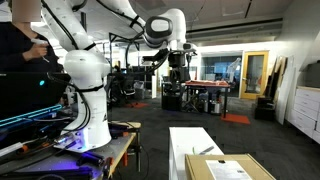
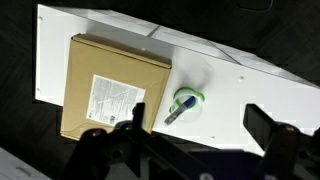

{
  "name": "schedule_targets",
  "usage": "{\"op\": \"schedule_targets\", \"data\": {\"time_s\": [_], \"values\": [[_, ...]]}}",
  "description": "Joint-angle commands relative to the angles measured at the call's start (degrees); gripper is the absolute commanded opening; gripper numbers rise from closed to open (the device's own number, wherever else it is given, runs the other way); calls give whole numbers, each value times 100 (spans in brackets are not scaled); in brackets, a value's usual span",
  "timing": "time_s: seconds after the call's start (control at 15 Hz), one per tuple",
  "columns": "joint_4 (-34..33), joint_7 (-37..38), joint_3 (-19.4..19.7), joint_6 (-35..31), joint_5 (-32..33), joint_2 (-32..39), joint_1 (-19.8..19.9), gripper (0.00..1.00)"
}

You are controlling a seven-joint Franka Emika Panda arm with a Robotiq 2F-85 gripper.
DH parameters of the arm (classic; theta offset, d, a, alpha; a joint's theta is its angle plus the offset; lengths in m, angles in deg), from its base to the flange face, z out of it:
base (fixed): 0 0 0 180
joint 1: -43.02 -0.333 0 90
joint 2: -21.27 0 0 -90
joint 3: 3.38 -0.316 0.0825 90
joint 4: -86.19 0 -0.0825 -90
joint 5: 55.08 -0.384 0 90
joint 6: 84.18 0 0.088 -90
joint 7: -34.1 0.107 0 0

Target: Take the pen out of the cup and put it on the box

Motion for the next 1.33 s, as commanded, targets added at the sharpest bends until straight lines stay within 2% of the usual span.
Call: {"op": "schedule_targets", "data": {"time_s": [0.0,0.67,1.27], "values": [[-269,-216,-37,-246,-122,616,-101,100],[-679,-701,-145,-836,-206,1797,-162,100],[-1174,-837,-294,-1207,-110,2735,-63,100]]}}
